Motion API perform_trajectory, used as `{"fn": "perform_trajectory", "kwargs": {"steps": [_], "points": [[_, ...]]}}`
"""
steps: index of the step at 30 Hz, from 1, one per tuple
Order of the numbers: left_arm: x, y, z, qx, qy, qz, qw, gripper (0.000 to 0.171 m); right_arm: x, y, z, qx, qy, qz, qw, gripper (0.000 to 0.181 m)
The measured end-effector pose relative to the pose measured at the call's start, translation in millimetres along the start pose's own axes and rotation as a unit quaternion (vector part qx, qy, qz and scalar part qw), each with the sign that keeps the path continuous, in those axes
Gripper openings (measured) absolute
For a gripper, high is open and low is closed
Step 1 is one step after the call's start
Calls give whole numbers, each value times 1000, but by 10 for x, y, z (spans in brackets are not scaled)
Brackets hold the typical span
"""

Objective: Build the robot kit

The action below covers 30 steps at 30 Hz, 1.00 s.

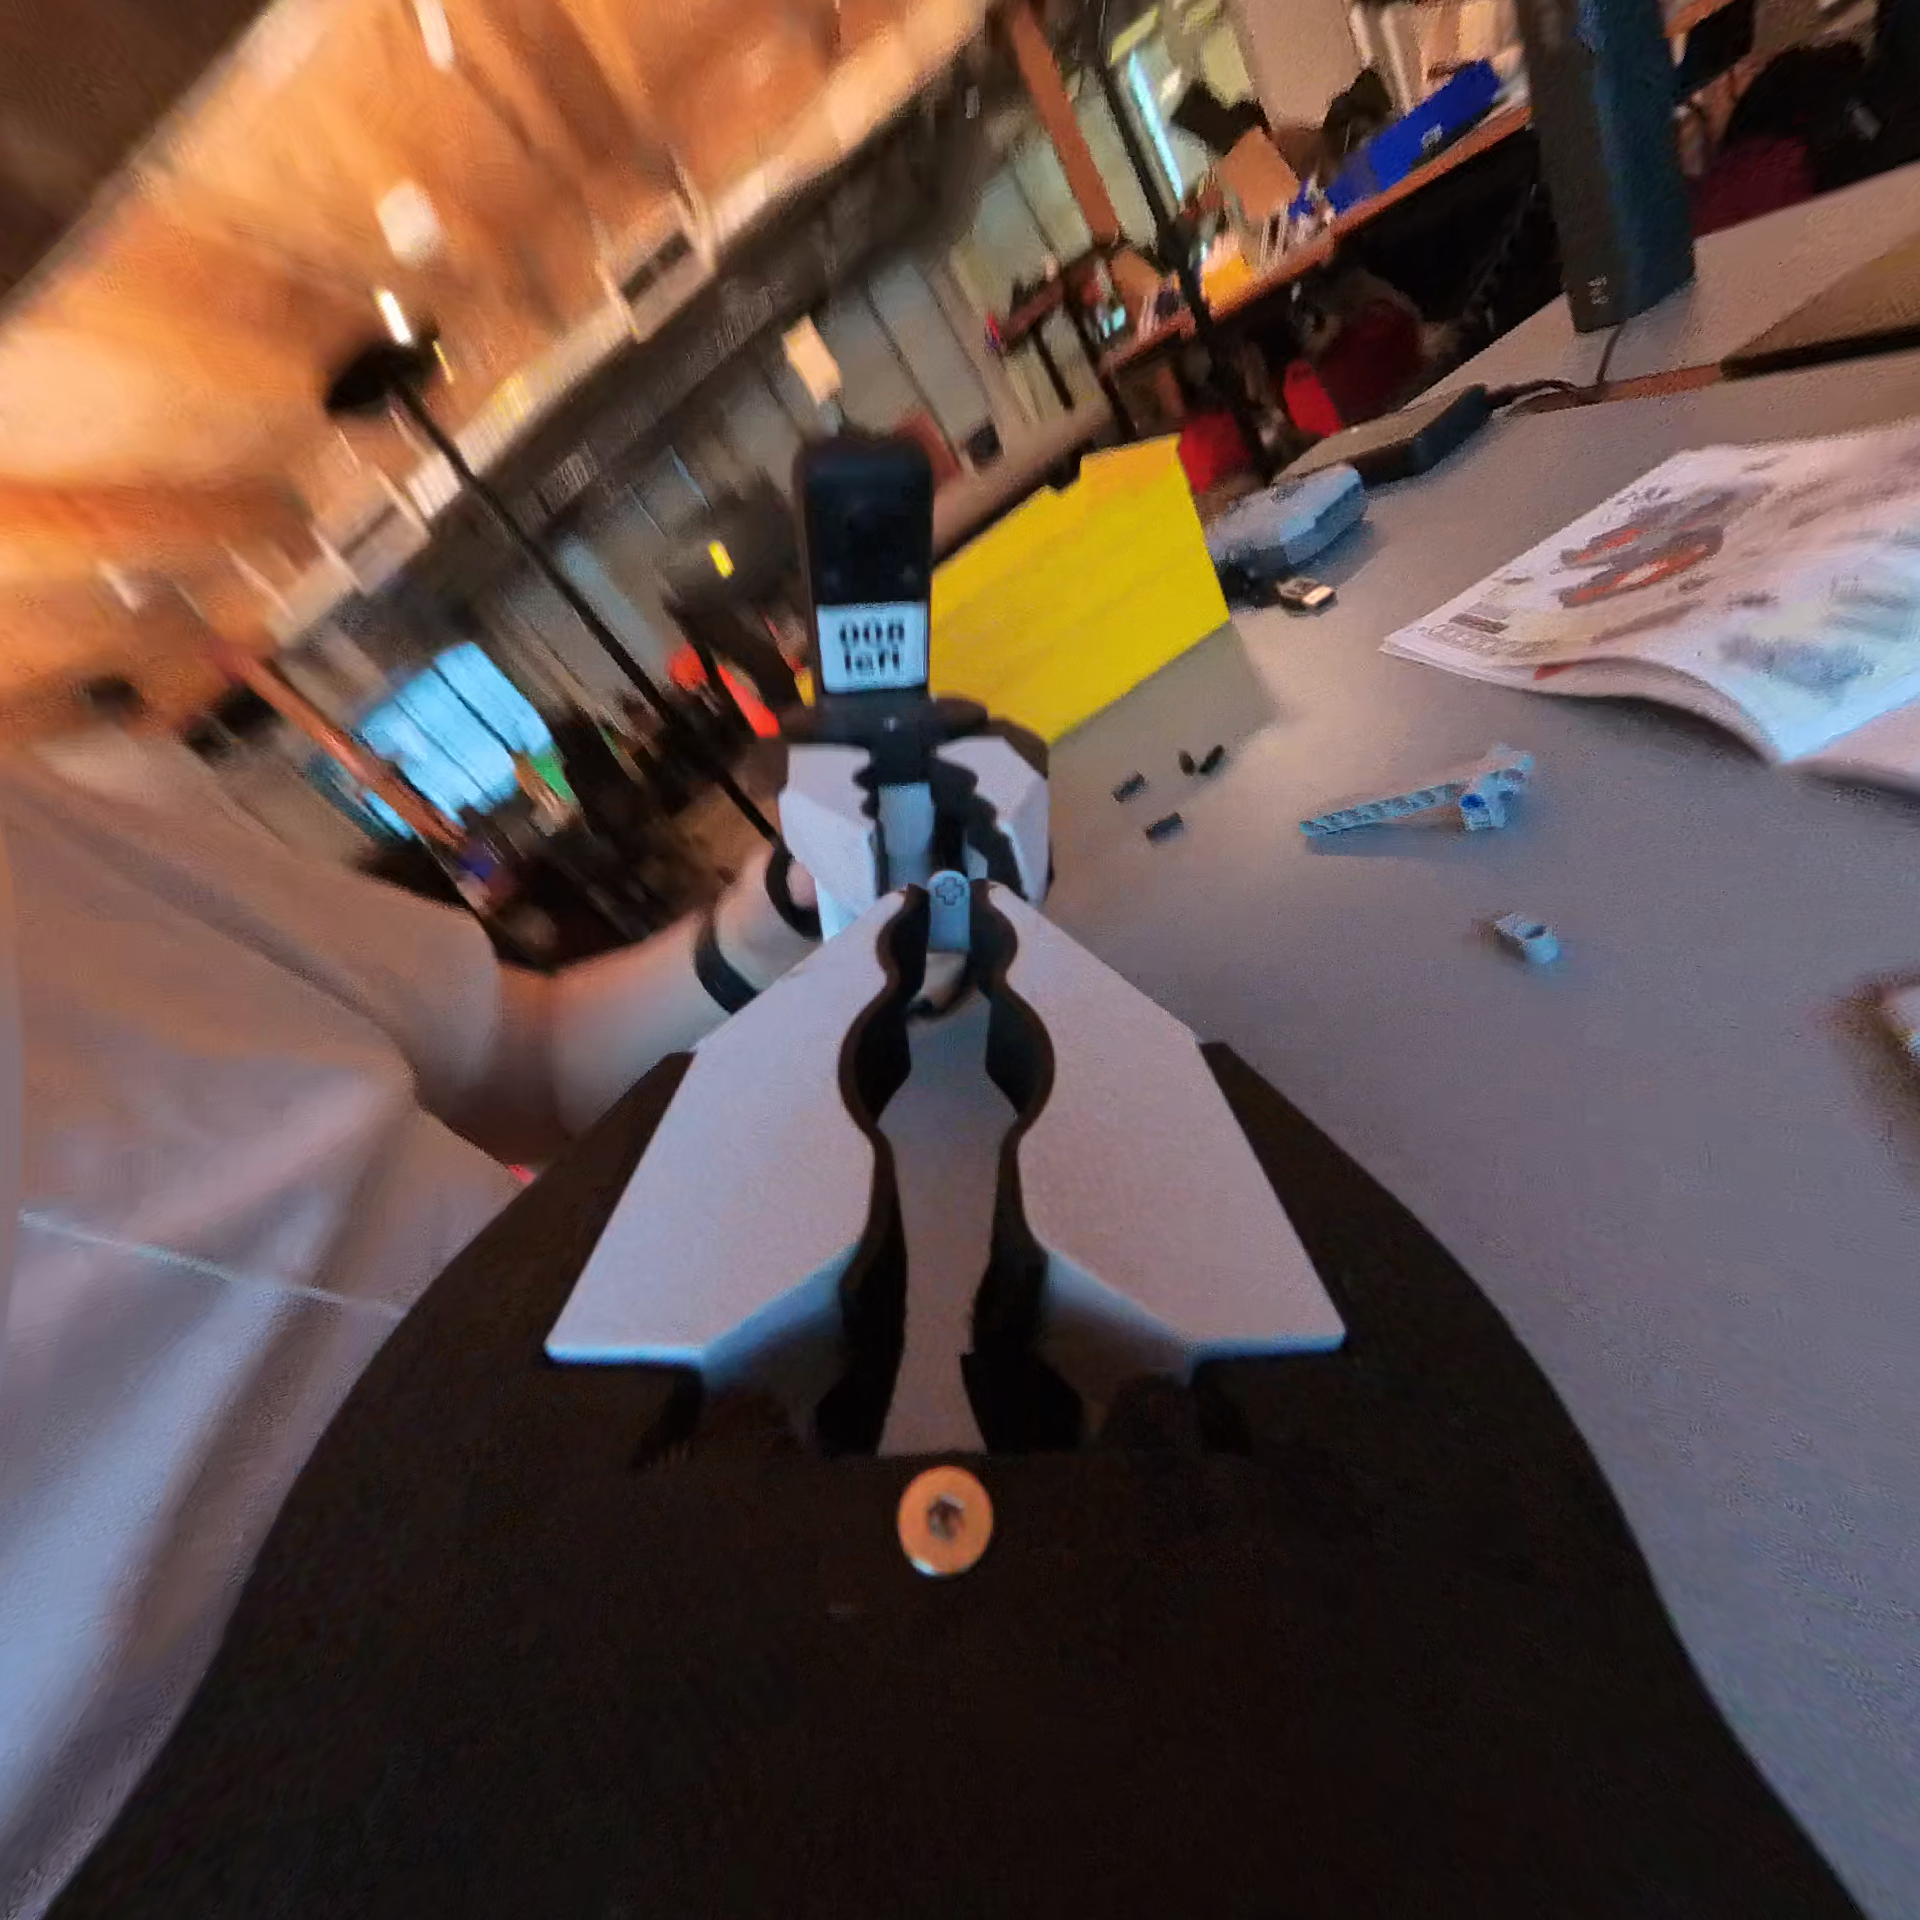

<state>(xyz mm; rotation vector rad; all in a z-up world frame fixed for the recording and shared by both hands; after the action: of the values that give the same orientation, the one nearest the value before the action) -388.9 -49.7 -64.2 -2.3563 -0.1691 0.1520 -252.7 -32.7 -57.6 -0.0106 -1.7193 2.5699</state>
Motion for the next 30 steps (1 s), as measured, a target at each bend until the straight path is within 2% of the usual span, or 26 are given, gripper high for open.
{"fn": "perform_trajectory", "kwargs": {"steps": [3, 5, 12, 18, 22, 27, 30], "points": [[60, -51, 1, -14, 7, -4, 1000, 22, -57, 7, -97, 71, -9, -35, 997, 7], [109, -56, 57, -22, -28, 5, 999, 9, -82, -18, -105, 96, -23, -55, 994, 7], [219, -125, -13, 0, -41, -11, 999, 9, -160, -22, -164, 167, -41, -97, 980, 7], [209, -158, -63, -9, -19, -30, 999, 10, -142, 3, -122, 148, -46, -72, 985, 7], [237, -119, -90, -2, -12, -15, 1000, 1, -137, 22, -104, 131, -43, -55, 989, 7], [218, -86, -70, -23, -7, 7, 1000, 1, -141, 37, -92, 87, -43, -23, 995, 7], [189, -72, -59, -30, -5, 13, 999, 1, -162, 23, -111, 47, -28, -5, 998, 19]]}}
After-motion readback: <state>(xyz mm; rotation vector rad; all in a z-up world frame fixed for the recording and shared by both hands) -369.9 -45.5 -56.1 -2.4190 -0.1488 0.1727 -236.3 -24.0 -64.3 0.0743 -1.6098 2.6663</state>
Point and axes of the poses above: each gripper's, where its closed fingertips meet, x out along the fingers, y out of its underside, z = x × y across the jaws, the point moved 7 cm from there along -x, back along the fingers, and after that the axes turned 12 degrees about -x, right-handed, at the moved point
